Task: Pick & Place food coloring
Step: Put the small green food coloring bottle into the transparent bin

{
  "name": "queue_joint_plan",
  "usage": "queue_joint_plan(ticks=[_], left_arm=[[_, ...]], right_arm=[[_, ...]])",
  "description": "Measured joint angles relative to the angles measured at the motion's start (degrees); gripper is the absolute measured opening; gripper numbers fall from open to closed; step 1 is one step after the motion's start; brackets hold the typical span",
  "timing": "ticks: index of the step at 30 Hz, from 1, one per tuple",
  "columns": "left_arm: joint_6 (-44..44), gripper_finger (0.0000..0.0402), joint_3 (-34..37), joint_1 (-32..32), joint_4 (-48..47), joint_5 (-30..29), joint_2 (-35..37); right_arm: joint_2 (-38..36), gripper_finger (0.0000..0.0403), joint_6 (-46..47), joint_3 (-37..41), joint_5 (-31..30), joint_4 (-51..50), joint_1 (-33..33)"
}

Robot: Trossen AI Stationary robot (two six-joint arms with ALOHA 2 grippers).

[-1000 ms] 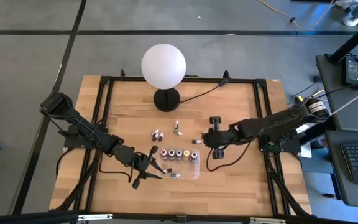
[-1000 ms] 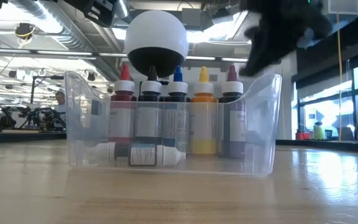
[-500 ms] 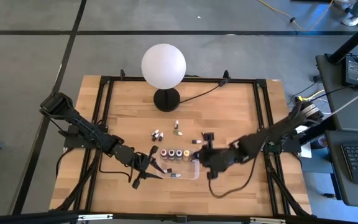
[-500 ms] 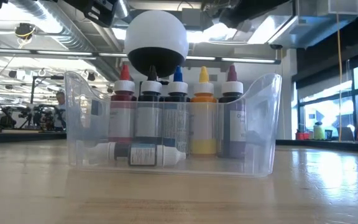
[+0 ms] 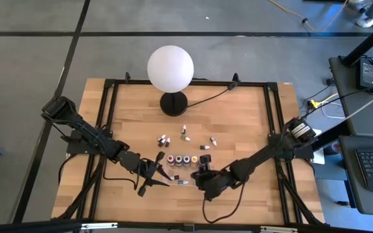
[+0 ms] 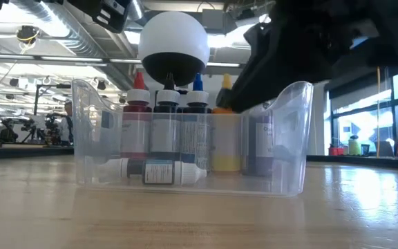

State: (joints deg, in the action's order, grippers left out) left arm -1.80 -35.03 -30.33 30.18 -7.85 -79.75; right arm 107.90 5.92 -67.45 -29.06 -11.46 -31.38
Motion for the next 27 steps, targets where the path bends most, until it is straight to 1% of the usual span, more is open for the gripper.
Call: queue_joint_plan(ticks=[21, 24, 27], left_arm=[[0.0, 0.0096, 0.0, 0.0, -0.4, 0.0, 0.0], [0.0, 0.0098, 0.0, 0.0, -0.4, 0.0, 0.0], [0.0, 0.0099, 0.0, 0.0, -0.4, 0.0, 0.0]], right_arm=[[0.8, 0.0088, -0.4, -0.3, 1.5, 0.1, 0.0], [0.8, 0.0094, -0.4, -0.3, 1.5, 0.1, 0.0], [0.8, 0.0108, -0.4, -0.3, 1.6, 0.1, 0.0]])
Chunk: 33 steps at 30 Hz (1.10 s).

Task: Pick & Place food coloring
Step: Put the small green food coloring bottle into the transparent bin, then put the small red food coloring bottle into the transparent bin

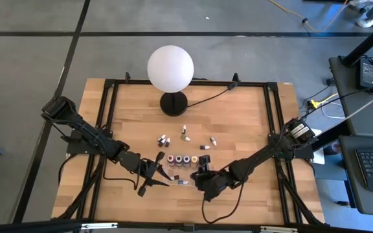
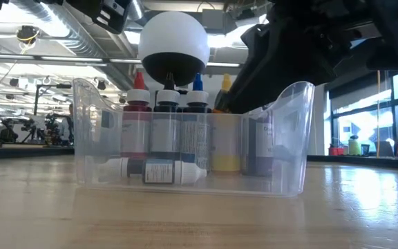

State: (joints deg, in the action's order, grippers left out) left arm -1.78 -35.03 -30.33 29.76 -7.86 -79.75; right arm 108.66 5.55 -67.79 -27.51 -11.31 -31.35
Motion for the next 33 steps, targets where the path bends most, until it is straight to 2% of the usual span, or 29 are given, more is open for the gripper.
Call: queue_joint_plan(ticks=[6, 12, 16, 20, 23, 27, 33], left_arm=[[0.0, 0.0095, 0.0, 0.0, 0.0, 0.0, 0.0], [0.0, 0.0098, 0.0, 0.0, 0.0, 0.0, 0.0], [0.0, 0.0099, 0.0, 0.0, 0.0, 0.0, 0.0], [0.0, 0.0097, 0.0, 0.0, 0.0, 0.0, 0.0], [0.0, 0.0095, 0.0, 0.0, -0.1, 0.0, 0.0], [-2.4, 0.0097, 0.0, -0.3, -0.2, 0.5, 0.0], [-6.0, 0.0099, 0.0, -0.8, -0.1, 0.2, 0.0]], right_arm=[[0.0, 0.0133, 0.1, 0.0, 0.0, 0.0, 0.0], [-1.5, 0.0137, -0.1, -0.9, 1.1, -1.8, -0.6], [-7.9, 0.0137, -3.4, -2.8, 2.0, -3.0, -3.2], [-15.8, 0.0137, -2.8, -0.8, 1.9, -6.8, -7.0], [-22.3, 0.0137, -1.2, 3.7, 1.3, -7.2, -9.4], [-29.4, 0.0137, 4.6, 13.5, 0.7, -6.5, -11.4], [-38.1, 0.0137, 10.4, 27.9, -7.5, 0.2, -12.3]])
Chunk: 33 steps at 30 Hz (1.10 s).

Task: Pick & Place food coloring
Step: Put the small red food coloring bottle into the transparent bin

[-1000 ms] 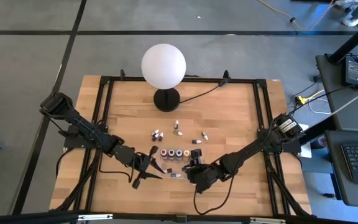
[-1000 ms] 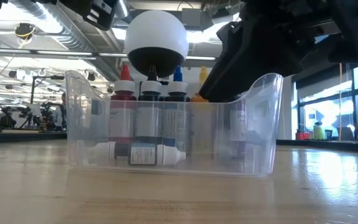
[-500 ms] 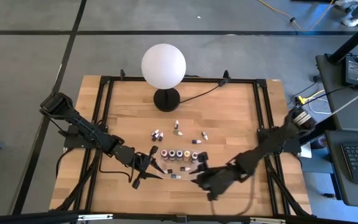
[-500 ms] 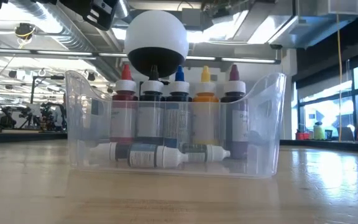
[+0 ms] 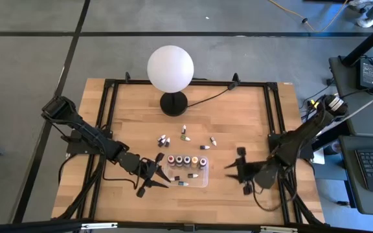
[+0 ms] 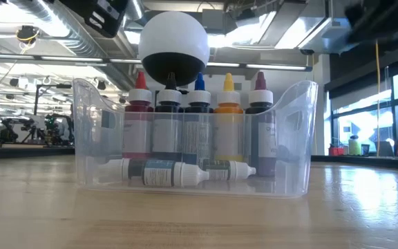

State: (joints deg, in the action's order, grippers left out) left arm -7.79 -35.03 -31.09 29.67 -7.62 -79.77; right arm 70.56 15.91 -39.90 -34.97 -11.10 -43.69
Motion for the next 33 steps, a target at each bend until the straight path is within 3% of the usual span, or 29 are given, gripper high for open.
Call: queue_joint_plan(ticks=[5, 9, 14, 25, 33], left_arm=[[0.9, 0.0095, 0.0, 0.0, 0.1, -0.2, 0.0], [-1.2, 0.0098, 0.0, 0.5, -0.7, -1.3, 0.1], [-12.8, 0.0099, 0.0, 2.0, -14.9, -11.2, 3.2], [-21.3, 0.0099, 0.0, 3.2, -40.5, -30.8, 14.7], [-27.5, 0.0095, 0.0, 13.4, -48.8, -29.0, 12.3]], right_arm=[[-4.1, 0.0137, 7.6, 7.6, -7.2, 1.2, 3.0], [-4.5, 0.0137, 10.8, 11.7, -8.5, 4.2, 6.2], [-4.3, 0.0137, 10.8, 13.9, -6.8, 7.7, 9.2], [-4.3, 0.0137, 10.9, 13.9, -5.4, 8.4, 12.6], [-4.3, 0.0137, 10.9, 13.9, -5.4, 10.2, 14.0]])
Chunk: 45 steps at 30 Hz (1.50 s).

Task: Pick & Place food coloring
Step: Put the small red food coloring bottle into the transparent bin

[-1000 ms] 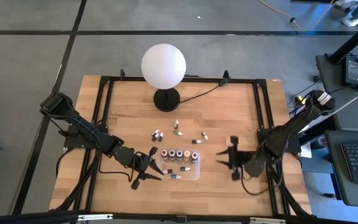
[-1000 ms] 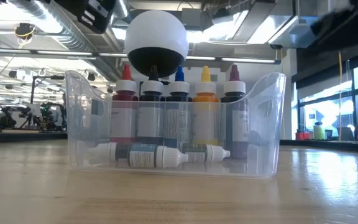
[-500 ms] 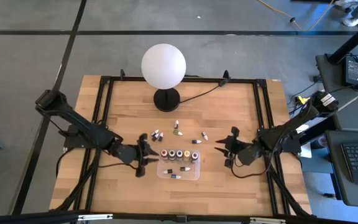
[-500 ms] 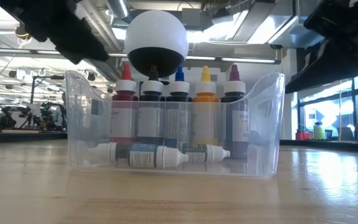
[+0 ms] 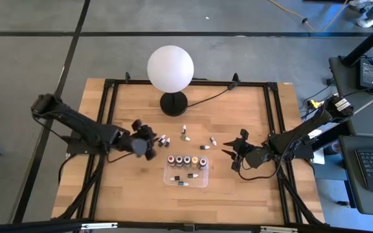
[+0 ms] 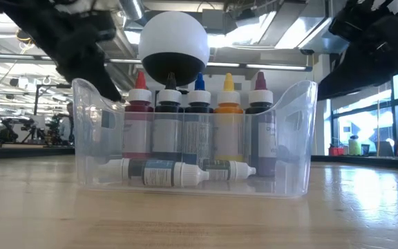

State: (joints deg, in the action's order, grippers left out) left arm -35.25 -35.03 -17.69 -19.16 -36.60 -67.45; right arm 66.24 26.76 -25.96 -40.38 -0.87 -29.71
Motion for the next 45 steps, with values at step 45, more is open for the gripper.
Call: queue_joint_plan(ticks=[45], left_arm=[[0.0, 0.0086, 0.0, 14.1, 7.0, 18.3, -18.9]], right_arm=[[0.0, 0.0137, -0.2, 0.0, 0.0, 0.6, 0.0]])
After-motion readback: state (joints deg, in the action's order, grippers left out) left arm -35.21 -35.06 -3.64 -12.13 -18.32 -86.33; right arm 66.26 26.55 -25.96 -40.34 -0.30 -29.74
